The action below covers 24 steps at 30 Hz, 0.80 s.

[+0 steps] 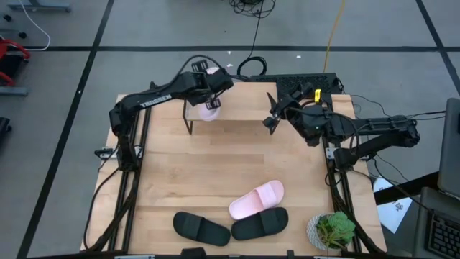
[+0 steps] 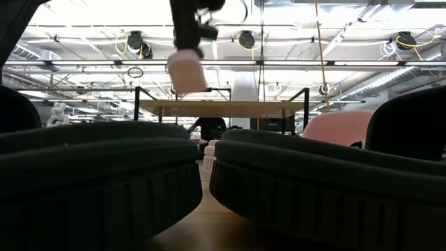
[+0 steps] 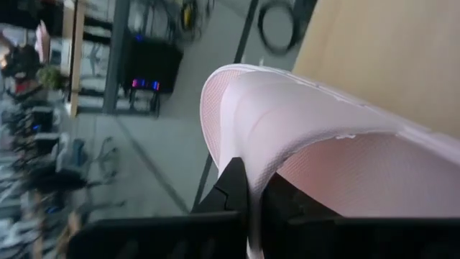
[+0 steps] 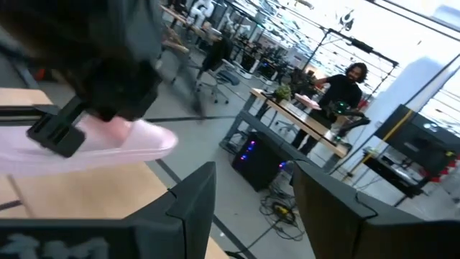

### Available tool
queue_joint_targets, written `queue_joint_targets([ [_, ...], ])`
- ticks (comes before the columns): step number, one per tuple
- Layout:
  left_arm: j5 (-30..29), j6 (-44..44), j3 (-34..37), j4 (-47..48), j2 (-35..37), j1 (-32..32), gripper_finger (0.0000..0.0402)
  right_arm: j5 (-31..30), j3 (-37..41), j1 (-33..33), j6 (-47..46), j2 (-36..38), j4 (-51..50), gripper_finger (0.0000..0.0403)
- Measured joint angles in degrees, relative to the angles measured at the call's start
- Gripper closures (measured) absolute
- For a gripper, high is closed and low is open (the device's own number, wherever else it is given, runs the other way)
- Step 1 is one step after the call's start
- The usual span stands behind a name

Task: Pick and place slides into the shelf
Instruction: Put the left pink slide on the shelf

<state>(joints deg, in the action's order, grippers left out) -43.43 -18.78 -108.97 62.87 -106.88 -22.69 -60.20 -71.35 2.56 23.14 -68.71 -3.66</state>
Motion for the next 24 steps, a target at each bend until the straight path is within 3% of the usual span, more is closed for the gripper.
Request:
queue_joint_targets([
  [7,-2.0,-1.6,7.8,-3.4,0.0,-3.5,0.0402,0.2,0.0,-3.0,0.1,0.0,0.0,0.0229],
  [24,-0.8,-9.7,8.3,-5.8,0.1,-4.2,0.0402,0.4,0.0,-4.9,0.1,0.0,0.0,0.0229],
])
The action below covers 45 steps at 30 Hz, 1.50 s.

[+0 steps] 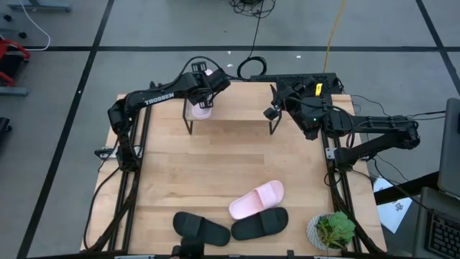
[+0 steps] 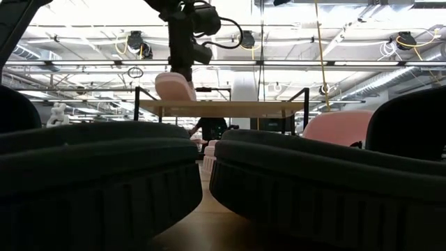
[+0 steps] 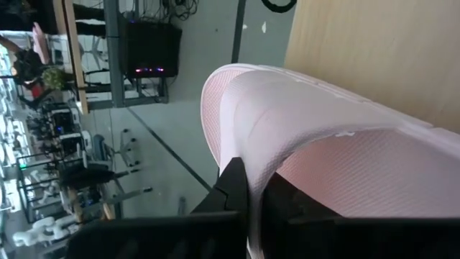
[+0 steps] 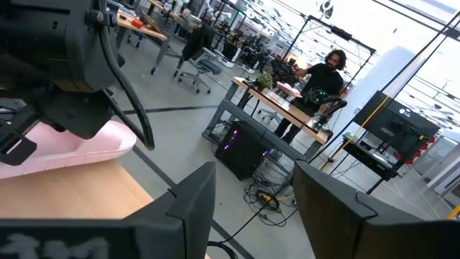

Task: Pick and place slides into the shelf
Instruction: Put the left pink slide on the shelf

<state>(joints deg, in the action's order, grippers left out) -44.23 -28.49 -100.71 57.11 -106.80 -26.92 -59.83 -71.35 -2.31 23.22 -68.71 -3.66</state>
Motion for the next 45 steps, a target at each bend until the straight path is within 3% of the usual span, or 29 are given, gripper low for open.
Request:
queue_joint_targets([
  [45,0.9,-0.6,0.0,4.8,0.0,-0.2,0.0402,0.1,0.0,0.0,-1.5,0.0,0.0,0.0229],
])
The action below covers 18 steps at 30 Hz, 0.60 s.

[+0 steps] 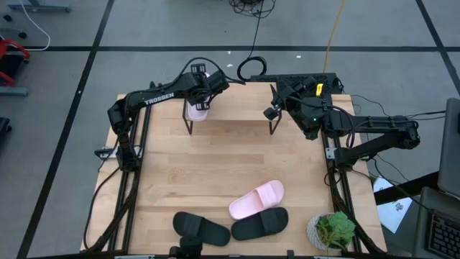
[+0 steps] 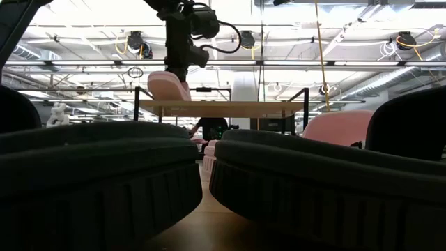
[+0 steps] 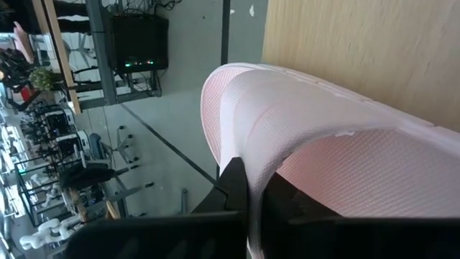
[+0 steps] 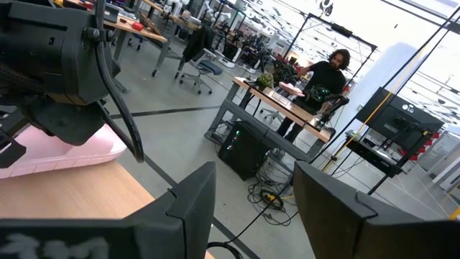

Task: Pick and place slides into the shelf
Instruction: Put the left pink slide on the shelf

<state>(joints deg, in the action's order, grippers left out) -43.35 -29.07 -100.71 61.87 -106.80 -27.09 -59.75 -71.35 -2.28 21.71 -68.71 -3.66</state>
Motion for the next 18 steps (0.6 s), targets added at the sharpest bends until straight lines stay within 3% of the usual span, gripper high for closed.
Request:
queue_joint_targets([
  [18,2.0,2.7,0.0,3.5,0.0,-2.9,0.0384,0.0,0.0,0.0,0.0,0.0,0.0,0.0229],
])
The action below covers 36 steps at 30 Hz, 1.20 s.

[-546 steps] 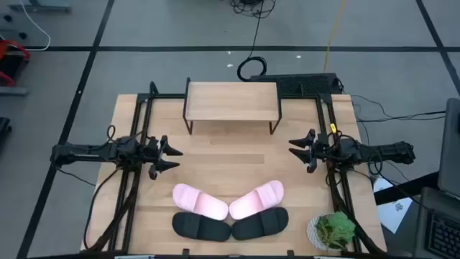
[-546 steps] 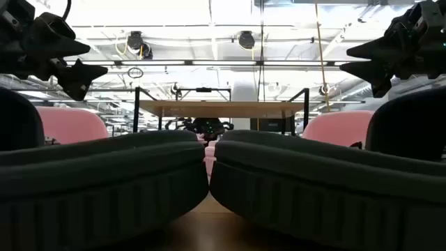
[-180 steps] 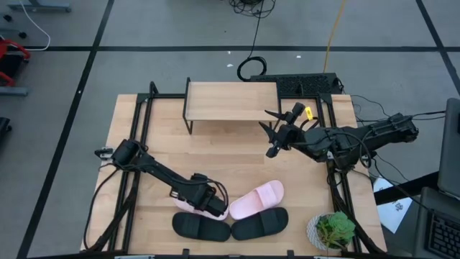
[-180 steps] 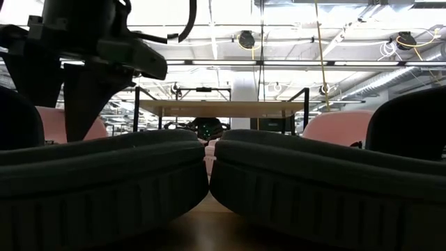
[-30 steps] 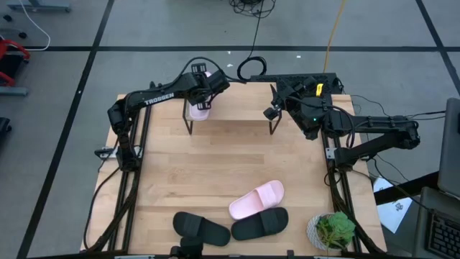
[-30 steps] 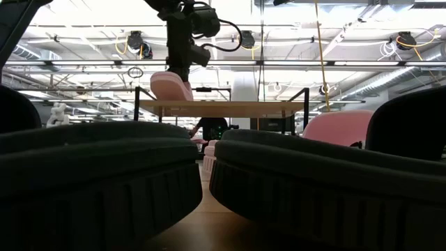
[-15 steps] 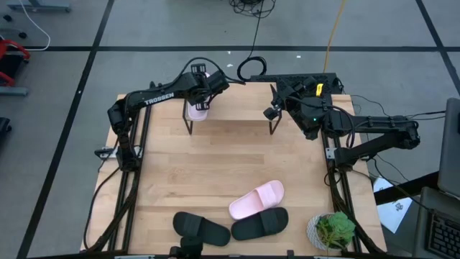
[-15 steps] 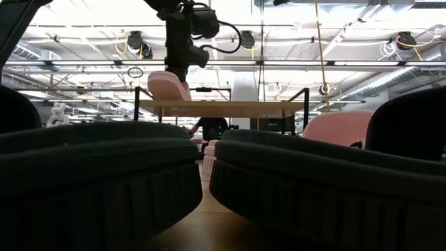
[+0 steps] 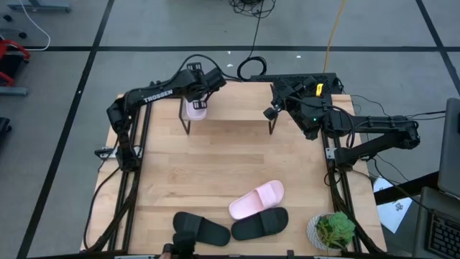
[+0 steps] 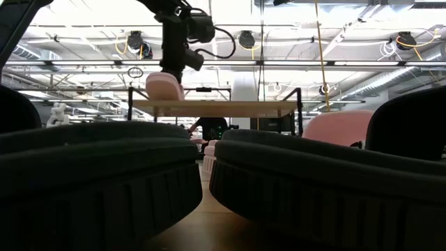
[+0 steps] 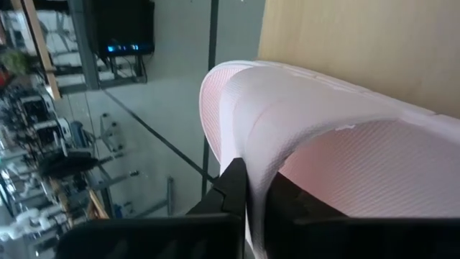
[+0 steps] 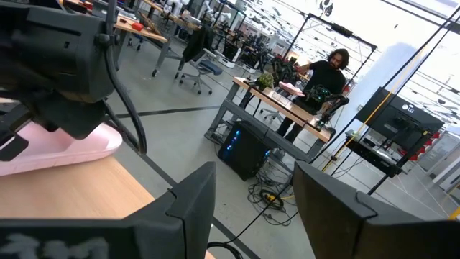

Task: Pick and place slides into the shelf
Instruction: Put the left pink slide on the shelf

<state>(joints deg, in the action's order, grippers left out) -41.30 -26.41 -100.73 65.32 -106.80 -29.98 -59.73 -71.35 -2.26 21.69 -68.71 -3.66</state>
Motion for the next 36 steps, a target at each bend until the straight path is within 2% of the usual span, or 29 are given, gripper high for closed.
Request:
queue_joint_targets([
  [8,2.1,0.6,0.0,0.7,0.0,-0.8,0.0381,0.0,0.0,0.0,0.0,0.0,0.0,0.0229],
  [17,2.2,-3.1,0.0,0.7,0.0,-0.7,0.0381,0.0,0.0,0.0,0.0,0.0,0.0,0.0229],
  [36,3.8,-4.9,0.0,3.8,0.0,-0.7,0.038,0.0,0.0,0.0,-1.4,0.0,0.0,0.0229],
])
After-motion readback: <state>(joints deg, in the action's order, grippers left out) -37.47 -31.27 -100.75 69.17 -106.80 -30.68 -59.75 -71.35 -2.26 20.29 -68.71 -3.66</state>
